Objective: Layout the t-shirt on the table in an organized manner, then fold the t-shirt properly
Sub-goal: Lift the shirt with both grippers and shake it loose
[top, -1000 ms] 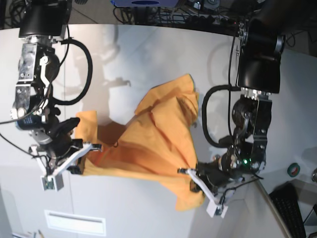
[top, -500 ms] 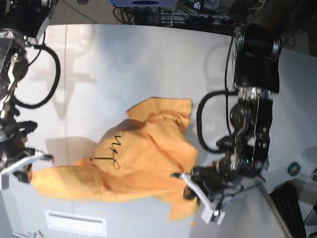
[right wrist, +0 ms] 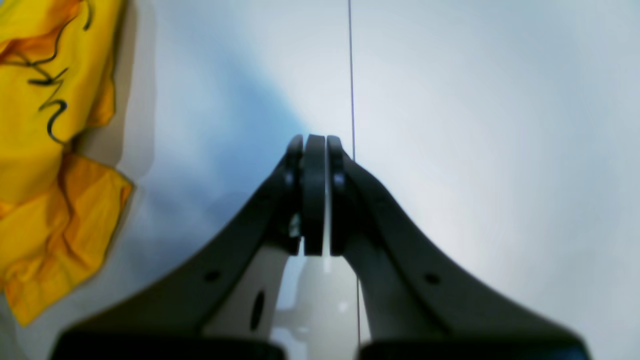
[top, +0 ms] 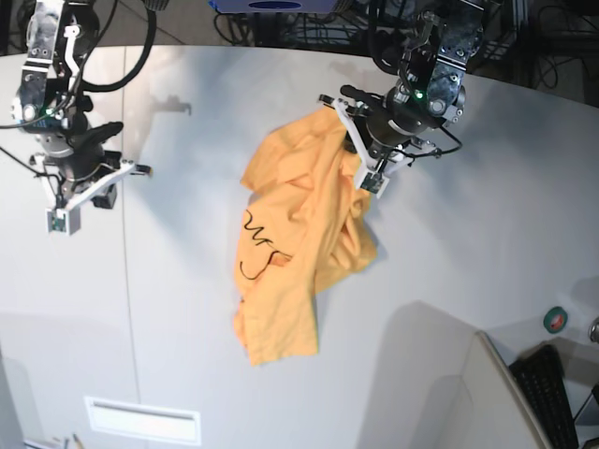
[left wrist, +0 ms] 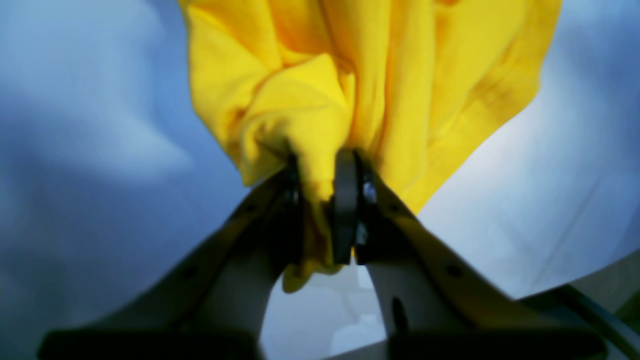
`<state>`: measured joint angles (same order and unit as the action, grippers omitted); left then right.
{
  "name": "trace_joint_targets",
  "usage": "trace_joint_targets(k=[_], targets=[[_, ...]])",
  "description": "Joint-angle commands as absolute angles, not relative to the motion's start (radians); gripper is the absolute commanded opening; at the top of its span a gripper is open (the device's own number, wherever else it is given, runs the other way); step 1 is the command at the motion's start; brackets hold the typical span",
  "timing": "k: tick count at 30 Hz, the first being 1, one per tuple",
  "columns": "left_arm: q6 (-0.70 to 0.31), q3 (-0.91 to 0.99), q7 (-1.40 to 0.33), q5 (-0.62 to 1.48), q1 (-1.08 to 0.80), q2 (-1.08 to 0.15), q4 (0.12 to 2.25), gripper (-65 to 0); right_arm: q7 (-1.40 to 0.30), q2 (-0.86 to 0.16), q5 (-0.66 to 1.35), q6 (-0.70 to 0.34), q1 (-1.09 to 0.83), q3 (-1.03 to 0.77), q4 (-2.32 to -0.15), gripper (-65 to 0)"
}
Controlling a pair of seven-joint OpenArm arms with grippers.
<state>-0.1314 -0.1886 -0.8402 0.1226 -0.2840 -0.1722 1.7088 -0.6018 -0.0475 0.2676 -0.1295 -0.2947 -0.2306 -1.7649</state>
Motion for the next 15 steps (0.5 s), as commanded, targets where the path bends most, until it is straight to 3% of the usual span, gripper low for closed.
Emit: trace_joint_targets(k=[1,11,13,15], targets=[[-0.131,-0.182,-0.831,0.114,-0.303,-0.177,1.744,-65.0,-0.584,-0.056,0.278,-0.136,-0.286,-0.188,-1.784,-65.0],[-0.131,-0.044,-0.831,0.113,-0.410,-0.186,1.797,-65.0,-0.605,-0.053,0.280,-0.134,-0.025,0.255,-1.667,-64.5],[-0.131,-0.015,-0.831,0.113,-0.415,-0.197,1.797,-65.0,-0.639,-0.001,0.280,-0.134,0.067,0.302,-1.561,-44.6],[-0.131,-0.007,-0.829,0.116,-0.415,-0.209,1.799,-65.0,-0.641,0.054,0.278,-0.134,0.136,0.305,-1.442,-28.5]])
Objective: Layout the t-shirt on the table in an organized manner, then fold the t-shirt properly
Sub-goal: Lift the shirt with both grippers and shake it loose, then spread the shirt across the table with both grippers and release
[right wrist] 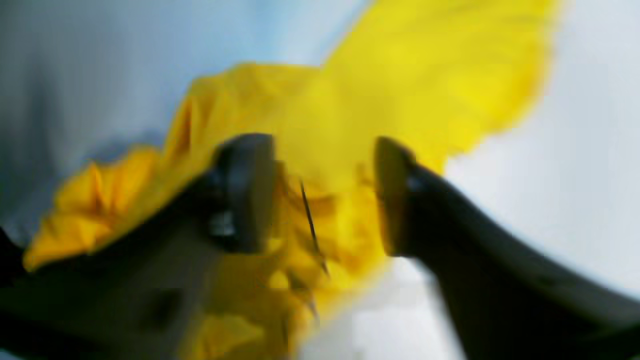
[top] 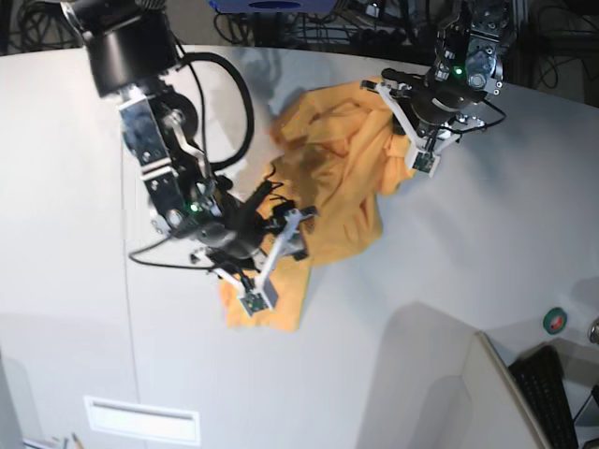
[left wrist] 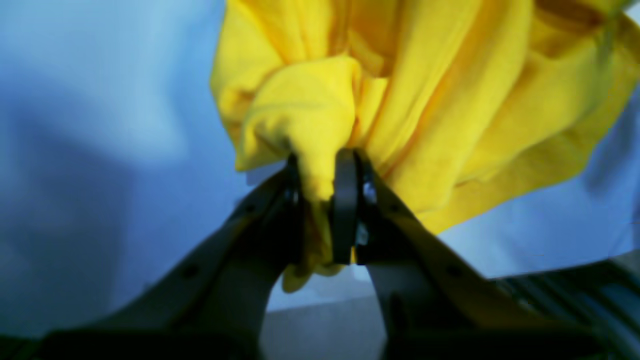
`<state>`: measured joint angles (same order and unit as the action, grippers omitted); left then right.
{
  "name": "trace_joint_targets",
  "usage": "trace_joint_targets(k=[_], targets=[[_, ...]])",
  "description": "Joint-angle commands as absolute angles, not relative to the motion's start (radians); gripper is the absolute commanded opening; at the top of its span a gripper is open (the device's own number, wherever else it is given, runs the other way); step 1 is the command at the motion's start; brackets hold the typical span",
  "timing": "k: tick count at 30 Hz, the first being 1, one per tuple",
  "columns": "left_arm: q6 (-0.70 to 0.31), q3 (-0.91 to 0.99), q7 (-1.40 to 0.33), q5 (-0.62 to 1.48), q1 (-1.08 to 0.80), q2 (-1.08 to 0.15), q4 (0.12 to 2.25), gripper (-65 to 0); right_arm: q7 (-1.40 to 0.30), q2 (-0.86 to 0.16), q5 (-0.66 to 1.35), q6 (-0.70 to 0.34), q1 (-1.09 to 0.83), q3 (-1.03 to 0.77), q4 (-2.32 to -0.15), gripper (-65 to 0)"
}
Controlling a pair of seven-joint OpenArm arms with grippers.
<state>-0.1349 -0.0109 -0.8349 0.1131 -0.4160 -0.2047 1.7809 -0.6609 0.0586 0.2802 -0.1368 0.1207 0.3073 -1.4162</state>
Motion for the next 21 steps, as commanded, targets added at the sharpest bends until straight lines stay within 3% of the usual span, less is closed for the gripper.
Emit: trace_joint_targets(k=[1,4,8,14,16,18,20,21], targets=[[-0.131,-0.002,-0.829,0.117,-0.415,-0.213,1.801,-65.0,-0.633,0.077,0.275,-0.131,0.170,0.303,-1.380,-23.0],[-0.131,0.001,-0.829,0.113,-0.415,-0.214,1.801,-65.0,-0.575,0.099,0.277,-0.093,0.248,0.303,-1.233,-21.9],[-0.131,0.001,-0.829,0.113,-0.415,-0.216,1.801,-65.0,-0.479,0.113,0.280,0.102,0.309,0.303,-1.066,-23.0],[-0.131,0.001,-0.829,0.113,-0.412,-0.216,1.801,-65.0,-0.375,0.116,0.280,0.125,0.387,0.303,-0.837,-23.1],[-0.131,0.001,-0.829,0.113,-0.409,-0.216,1.801,-65.0,-0.367,0.117,0.280,0.124,0.394,0.303,-0.809,-26.3],[-0.131,0.001,-0.829,0.113,-0.407,-0.216,1.801,-65.0,-0.367,0.117,0.283,0.120,0.387,0.303,-0.826,-39.6],[-0.131,0.002,-0.829,0.113,-0.406,-0.216,1.801,-65.0,-0.367,0.114,0.325,0.119,0.369,0.303,-0.880,-63.5],[-0.131,0.002,-0.829,0.113,-0.404,-0.216,1.801,-65.0,-0.367,0.111,0.357,0.119,0.358,0.303,-0.924,-65.0]])
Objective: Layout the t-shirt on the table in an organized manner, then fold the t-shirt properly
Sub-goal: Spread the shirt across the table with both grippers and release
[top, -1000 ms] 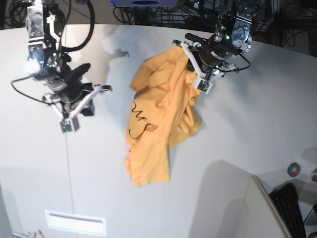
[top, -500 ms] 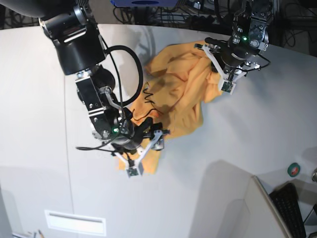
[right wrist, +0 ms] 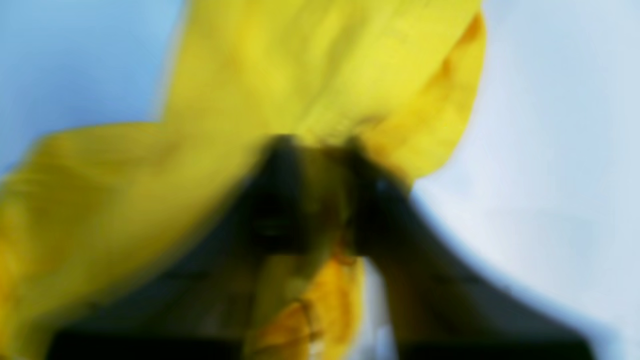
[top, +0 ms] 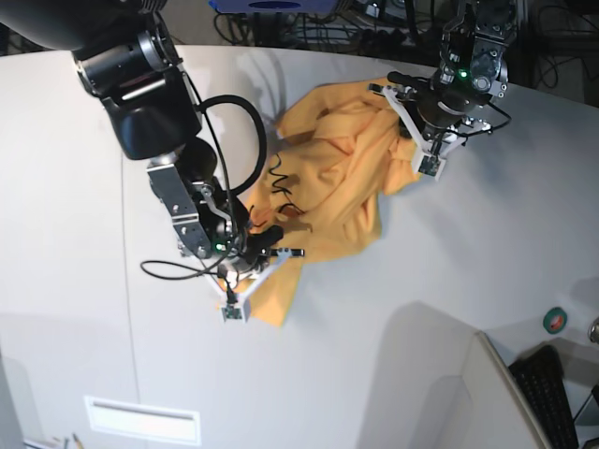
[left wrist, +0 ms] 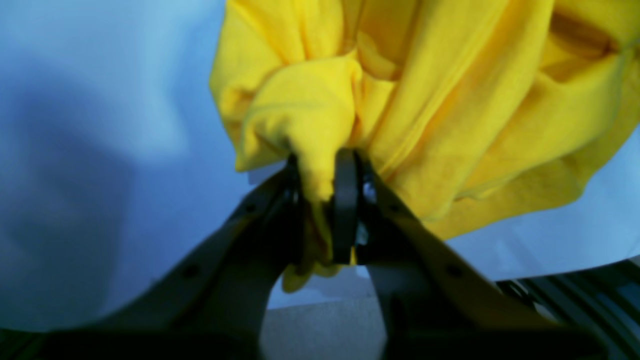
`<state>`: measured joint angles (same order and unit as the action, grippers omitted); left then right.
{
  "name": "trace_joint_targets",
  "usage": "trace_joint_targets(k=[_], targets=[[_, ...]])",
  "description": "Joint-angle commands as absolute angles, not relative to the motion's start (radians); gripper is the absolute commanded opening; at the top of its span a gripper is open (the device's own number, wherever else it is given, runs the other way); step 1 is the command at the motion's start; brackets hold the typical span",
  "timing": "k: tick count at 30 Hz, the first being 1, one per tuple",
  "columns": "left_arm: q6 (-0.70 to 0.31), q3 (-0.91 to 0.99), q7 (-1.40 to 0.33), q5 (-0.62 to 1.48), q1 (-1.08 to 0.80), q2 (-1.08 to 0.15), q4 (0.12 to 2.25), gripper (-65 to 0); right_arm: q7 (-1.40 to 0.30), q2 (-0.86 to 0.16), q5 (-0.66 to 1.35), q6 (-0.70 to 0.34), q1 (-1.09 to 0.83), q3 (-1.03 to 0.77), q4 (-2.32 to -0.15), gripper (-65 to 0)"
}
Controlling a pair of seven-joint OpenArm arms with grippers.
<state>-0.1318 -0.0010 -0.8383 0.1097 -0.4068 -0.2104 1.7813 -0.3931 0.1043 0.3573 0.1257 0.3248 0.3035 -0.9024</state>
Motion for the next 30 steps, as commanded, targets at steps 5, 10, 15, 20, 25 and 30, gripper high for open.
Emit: trace_joint_targets(k=[5,10,15,20,25,30], targets=[[-0.131,0.002,-0.829,0.113,-0.346,-0.216,1.796,-65.0,-0.400,0.030,0.495,0.120,0.303,0.305,-1.187,-65.0],[-0.131,0.002,-0.835,0.113,-0.208,-0.216,1.793,-65.0,-0.516,-0.076,0.561,0.125,0.300,0.305,-1.389,-65.0],[-0.131,-0.008,-0.837,0.113,-0.036,-0.213,1.785,-65.0,-0.538,-0.162,0.578,0.125,0.298,0.266,-1.504,-65.0],[-0.131,-0.010,-0.837,0.116,0.194,-0.203,1.659,-65.0,-0.539,-0.166,0.576,0.119,0.334,0.143,-1.508,-65.0],[-0.131,-0.010,-0.837,0.113,0.438,-0.136,1.517,-65.0,-0.536,-0.246,0.578,0.119,0.437,0.113,-1.514,-65.0],[-0.131,-0.012,-0.839,0.119,0.483,-0.088,1.584,-65.0,-0.533,-0.320,0.578,0.119,0.444,0.064,-1.639,-65.0]])
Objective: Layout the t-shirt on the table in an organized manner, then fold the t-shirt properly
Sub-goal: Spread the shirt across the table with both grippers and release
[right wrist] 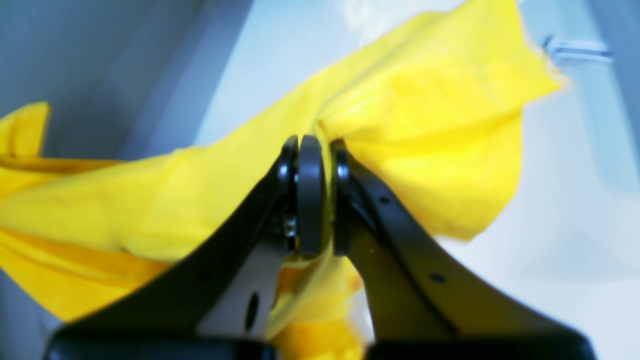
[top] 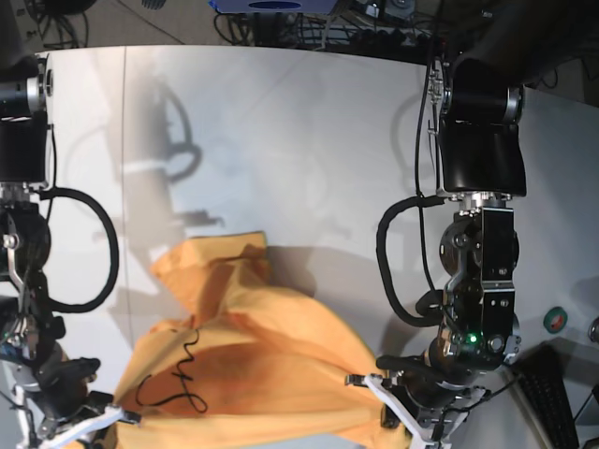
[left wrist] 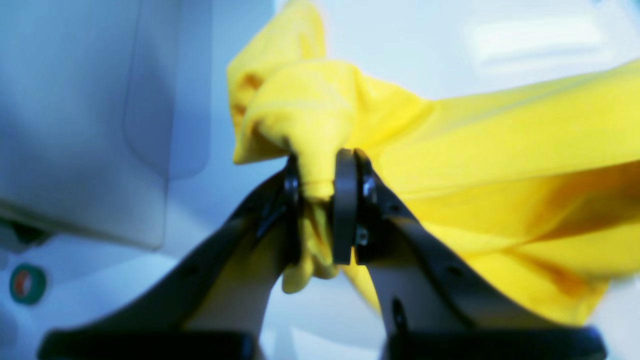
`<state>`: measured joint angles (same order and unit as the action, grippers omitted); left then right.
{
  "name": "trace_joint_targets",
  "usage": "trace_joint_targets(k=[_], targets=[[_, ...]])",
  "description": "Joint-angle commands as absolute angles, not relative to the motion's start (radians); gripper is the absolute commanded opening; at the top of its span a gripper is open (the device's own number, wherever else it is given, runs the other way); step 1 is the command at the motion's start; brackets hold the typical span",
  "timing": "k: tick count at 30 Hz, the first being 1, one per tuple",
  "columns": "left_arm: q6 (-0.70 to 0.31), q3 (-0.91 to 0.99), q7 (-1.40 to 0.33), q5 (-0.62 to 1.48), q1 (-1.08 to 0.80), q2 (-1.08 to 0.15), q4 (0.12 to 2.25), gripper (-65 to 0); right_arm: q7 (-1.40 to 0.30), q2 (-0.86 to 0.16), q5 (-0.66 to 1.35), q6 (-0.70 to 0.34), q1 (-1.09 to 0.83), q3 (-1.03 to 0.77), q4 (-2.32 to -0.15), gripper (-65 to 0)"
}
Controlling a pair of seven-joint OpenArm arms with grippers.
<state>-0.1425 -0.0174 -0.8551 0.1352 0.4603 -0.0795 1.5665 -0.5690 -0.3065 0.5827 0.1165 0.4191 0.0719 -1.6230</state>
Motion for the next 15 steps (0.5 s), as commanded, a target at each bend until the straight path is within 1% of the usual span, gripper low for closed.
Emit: trace_joint_targets(k=[1,5,8,10,12,15], targets=[[-0.131,-0.012,-0.839,0.119,0.447,-0.082,1.618,-65.0,-0.533,-0.328,0.578,0.119,0.414,0.035,-1.679,-65.0],[-0.131,-0.008,-0.837,0.113,0.249,-0.087,1.751,-65.0,-0.532,-0.329,0.578,0.119,0.220,-0.058,-1.856,-65.0],[-0.131,0.001,-0.829,0.113,0.087,-0.088,1.770,-65.0,-0.530,-0.295,0.578,0.119,0.038,-0.073,-1.893,-65.0],[-0.131,0.001,-0.829,0.113,0.002,-0.088,1.738,-65.0,-0.530,-0.226,0.576,0.119,-0.068,-0.085,-1.845,-65.0],[-0.131,0.001,-0.829,0.113,-0.059,-0.088,1.681,-65.0,-0.522,-0.159,0.573,0.116,-0.139,-0.091,-1.747,-65.0],[-0.131,0.001,-0.829,0.113,-0.099,-0.085,1.604,-65.0,-0.443,-0.108,0.576,0.051,-0.205,-0.091,-1.616,-65.0]])
